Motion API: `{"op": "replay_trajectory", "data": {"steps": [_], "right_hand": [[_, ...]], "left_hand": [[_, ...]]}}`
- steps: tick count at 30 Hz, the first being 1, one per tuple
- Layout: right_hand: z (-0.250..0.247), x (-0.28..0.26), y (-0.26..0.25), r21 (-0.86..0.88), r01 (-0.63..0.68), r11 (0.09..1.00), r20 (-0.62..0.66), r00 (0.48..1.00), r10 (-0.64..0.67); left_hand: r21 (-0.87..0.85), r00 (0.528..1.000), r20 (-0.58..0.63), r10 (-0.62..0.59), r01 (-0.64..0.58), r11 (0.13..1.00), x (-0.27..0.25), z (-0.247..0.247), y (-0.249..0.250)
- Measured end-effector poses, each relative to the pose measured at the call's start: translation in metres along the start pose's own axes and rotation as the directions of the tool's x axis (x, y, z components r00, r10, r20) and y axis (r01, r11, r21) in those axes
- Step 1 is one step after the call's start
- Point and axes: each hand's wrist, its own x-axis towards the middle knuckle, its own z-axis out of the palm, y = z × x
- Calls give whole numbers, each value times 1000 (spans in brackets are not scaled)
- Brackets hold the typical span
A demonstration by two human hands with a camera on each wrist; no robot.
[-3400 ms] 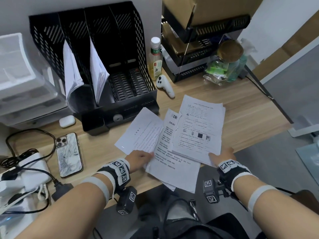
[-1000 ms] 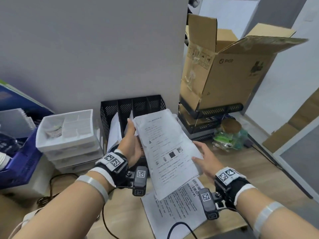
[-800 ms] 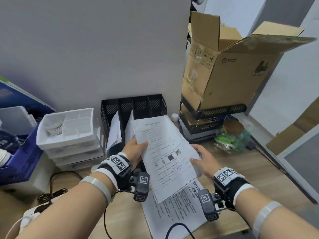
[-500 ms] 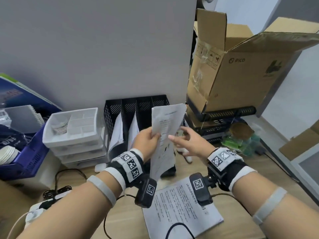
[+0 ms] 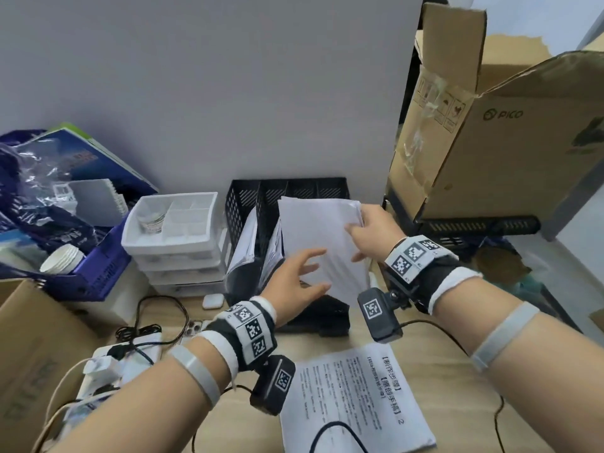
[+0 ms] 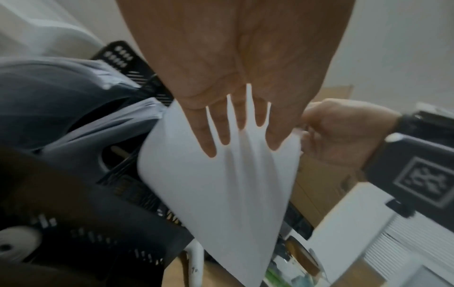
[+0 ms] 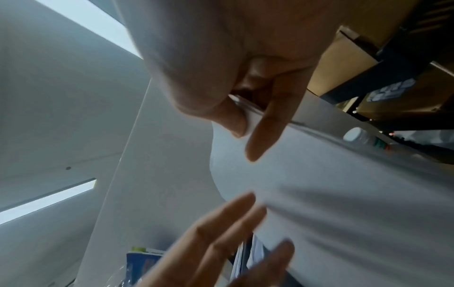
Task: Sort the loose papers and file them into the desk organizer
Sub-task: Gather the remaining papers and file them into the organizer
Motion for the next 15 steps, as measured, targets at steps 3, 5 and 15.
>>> {"op": "replay_trajectory", "data": {"steps": [3,5,15], "right_hand": [[-4,3,-5,12,63,998,-57,996,-62],[-6,4,-12,61,87,994,-115,990,-79],[7,28,-38,377,72,923,-187,982,0]], "left_hand": [[14,971,0,-238,238,971,-3,-5,-13],[-5,944,106,-311,313,950,-3,-6,-18],[87,978,2,-209,208,974,34,14,-33]]}}
